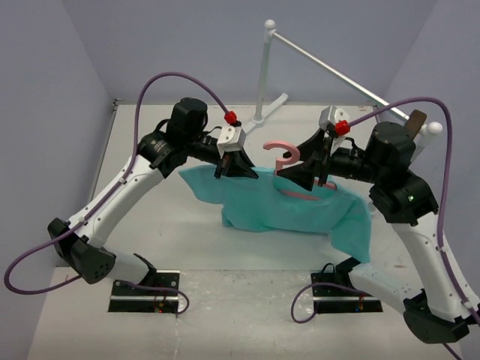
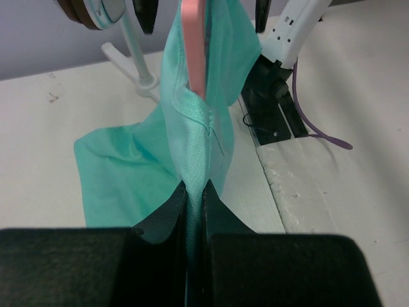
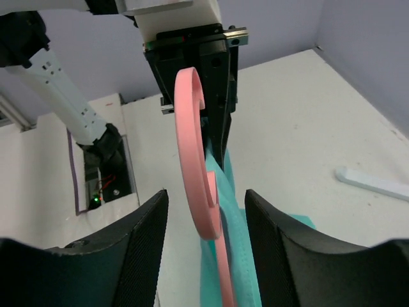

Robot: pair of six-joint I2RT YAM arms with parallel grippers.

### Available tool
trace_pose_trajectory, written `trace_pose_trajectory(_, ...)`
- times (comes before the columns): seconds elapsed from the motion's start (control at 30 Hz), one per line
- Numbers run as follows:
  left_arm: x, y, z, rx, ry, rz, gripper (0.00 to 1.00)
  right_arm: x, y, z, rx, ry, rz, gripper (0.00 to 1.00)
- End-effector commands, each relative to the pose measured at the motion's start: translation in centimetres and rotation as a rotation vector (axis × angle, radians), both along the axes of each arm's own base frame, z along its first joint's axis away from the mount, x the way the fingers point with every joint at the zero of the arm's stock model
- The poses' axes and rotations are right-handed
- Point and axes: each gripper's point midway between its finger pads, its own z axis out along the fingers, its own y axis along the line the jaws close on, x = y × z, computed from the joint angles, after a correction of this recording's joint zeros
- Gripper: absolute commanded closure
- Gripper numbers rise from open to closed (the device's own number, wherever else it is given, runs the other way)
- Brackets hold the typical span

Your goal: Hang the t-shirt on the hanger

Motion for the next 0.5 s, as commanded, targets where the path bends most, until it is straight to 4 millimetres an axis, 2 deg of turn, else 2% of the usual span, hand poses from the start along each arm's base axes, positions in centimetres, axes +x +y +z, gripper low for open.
trace_pose_trajectory(0.0, -0.8, 0.1, 1.4, -0.036, -0.035, -0.055, 1.0, -2.9, 2.0, 2.5, 0.116, -0.062, 0.244, 0.62)
trace_pose_trajectory(0.07, -0.8, 0.1, 1.3, -0.028, -0.027, -0.058, 1.0, -2.7, 2.2, 2.5, 0.127, -0.045, 0.253, 0.76)
trace_pose_trajectory(0.13, -0.8, 0.2, 1.3, -0.02, -0.026, -0.05, 1.0, -2.4, 2.5, 2.4, 0.132, -0.034, 0.255, 0.99)
trace_pose_trajectory(0.2, 0.3, 0.4, 1.6, -0.005, -0.058, 0.029, 0.64, -2.4, 2.4, 2.4, 0.134, -0.05, 0.251, 1.0)
trace_pose_trajectory(0.27, 1.8, 0.8, 2.1, -0.003, -0.078, 0.148, 0.39, -2.4, 1.9, 2.6, 0.137, -0.089, 0.22, 1.0)
trace_pose_trajectory(0.3, 2.0, 1.2, 2.3, -0.007, -0.095, 0.179, 0.16, -2.4, 1.7, 2.9, 0.142, -0.105, 0.198, 1.0)
trace_pose_trajectory(0.33, 2.4, 1.6, 2.4, -0.011, -0.104, 0.221, 0.02, -2.3, 1.4, 3.1, 0.146, -0.121, 0.178, 1.0)
trace_pose_trajectory(0.43, 4.4, 3.4, 2.1, -0.014, -0.125, 0.406, 0.0, -2.4, 0.5, 3.8, 0.15, -0.164, 0.141, 1.0)
trace_pose_trajectory(0.47, 4.2, 4.5, 2.8, -0.032, -0.149, 0.45, 0.0, -2.5, 0.2, 4.0, 0.15, -0.175, 0.138, 1.0)
